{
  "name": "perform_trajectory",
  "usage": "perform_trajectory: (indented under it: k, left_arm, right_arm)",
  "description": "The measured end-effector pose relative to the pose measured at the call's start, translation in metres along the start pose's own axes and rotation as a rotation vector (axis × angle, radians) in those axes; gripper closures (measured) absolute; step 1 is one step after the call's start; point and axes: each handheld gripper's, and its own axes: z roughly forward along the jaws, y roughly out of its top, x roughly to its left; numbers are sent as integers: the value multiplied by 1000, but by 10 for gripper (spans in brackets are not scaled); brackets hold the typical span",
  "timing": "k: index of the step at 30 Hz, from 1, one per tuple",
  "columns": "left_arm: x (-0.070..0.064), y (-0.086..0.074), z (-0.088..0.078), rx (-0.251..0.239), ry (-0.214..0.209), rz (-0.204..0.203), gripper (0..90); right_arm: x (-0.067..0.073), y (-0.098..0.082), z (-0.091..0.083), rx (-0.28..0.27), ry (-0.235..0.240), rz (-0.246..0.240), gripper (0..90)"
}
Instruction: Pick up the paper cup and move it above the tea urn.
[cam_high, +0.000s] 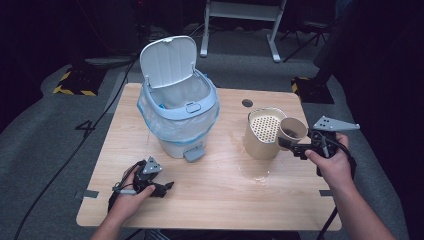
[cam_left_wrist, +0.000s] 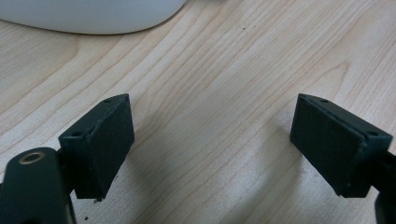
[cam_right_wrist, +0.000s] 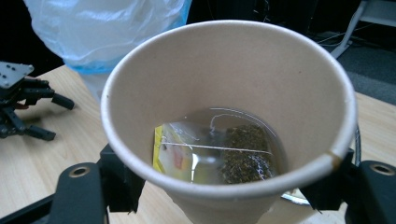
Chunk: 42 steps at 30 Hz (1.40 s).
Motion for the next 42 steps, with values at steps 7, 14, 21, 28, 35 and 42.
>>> perform_trajectory:
  k: [7, 14, 21, 28, 35, 42]
  left_arm:
    - [0, 0, 0, 0, 0, -1, 139]
    - [0, 0, 0, 0, 2, 1, 139]
    - [0, 0, 0, 0, 1, 1, 139]
    - [0, 0, 0, 0, 0, -1, 139]
    - [0, 0, 0, 0, 1, 0, 139]
    - [0, 0, 0, 0, 1, 1, 139]
  right_arm:
    - [-8, 13, 8, -16, -32, 15, 294]
    - [-21, 25, 15, -10, -68, 21, 294]
    - [-40, 29, 26, -4, -112, 29, 298]
    - [-57, 34, 35, -9, -130, 43, 298]
    - [-66, 35, 49, -16, -122, 61, 298]
    - [-68, 34, 59, -20, -127, 76, 297]
